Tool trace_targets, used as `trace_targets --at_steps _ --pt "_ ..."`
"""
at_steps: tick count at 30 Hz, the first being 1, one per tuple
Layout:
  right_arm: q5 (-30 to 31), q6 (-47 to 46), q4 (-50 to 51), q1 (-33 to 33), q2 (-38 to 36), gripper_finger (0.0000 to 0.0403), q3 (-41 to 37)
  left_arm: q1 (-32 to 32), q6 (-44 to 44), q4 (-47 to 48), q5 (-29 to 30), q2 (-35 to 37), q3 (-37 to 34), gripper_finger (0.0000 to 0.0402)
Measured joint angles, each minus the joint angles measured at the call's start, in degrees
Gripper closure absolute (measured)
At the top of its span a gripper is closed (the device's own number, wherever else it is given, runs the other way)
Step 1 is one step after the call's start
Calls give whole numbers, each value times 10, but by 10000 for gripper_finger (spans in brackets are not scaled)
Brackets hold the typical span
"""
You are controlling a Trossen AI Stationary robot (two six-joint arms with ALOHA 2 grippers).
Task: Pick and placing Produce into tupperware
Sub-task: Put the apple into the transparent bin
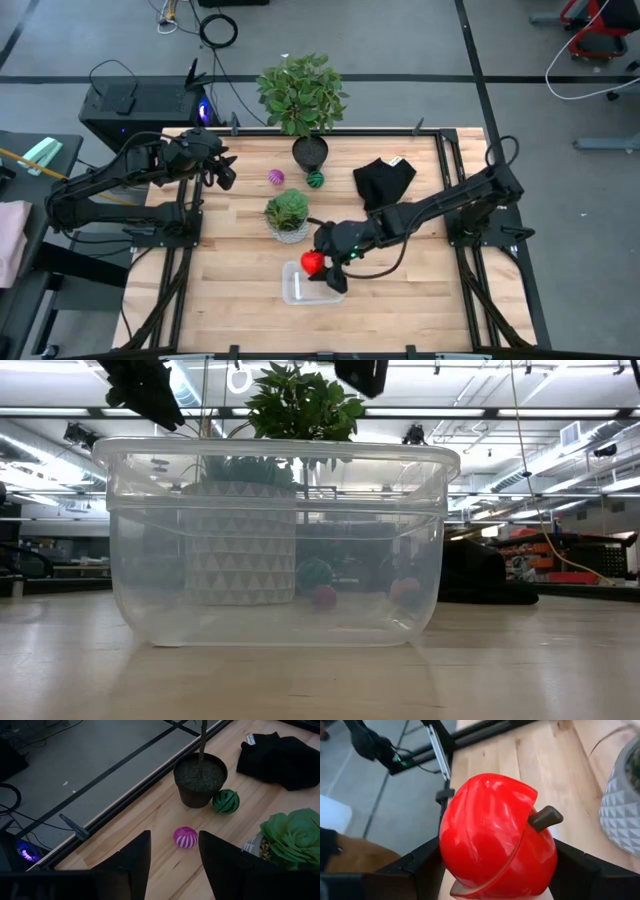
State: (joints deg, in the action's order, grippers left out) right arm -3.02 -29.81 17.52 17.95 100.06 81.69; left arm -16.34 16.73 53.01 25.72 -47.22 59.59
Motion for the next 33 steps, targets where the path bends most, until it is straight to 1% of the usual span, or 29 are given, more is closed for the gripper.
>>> trace_targets --at_steps 6,12,15,20,25,33 --pt "0 7 9 13 41 115 0 0 6 0 0 0 0 224" --pt "0 13 26 26 84 114 0 1 6 0 0 0 0 229" --pt "18 32 27 32 102 114 0 1 6 0 0 0 0 227" --pt "71 89 35 33 116 116 0 1 6 0 0 0 0 224" --pt "139 179 60 32 117 114 0 1 1 0 0 0 0 228" --pt "142 276 72 44 117 116 0 1 -14 1 0 0 0 225"
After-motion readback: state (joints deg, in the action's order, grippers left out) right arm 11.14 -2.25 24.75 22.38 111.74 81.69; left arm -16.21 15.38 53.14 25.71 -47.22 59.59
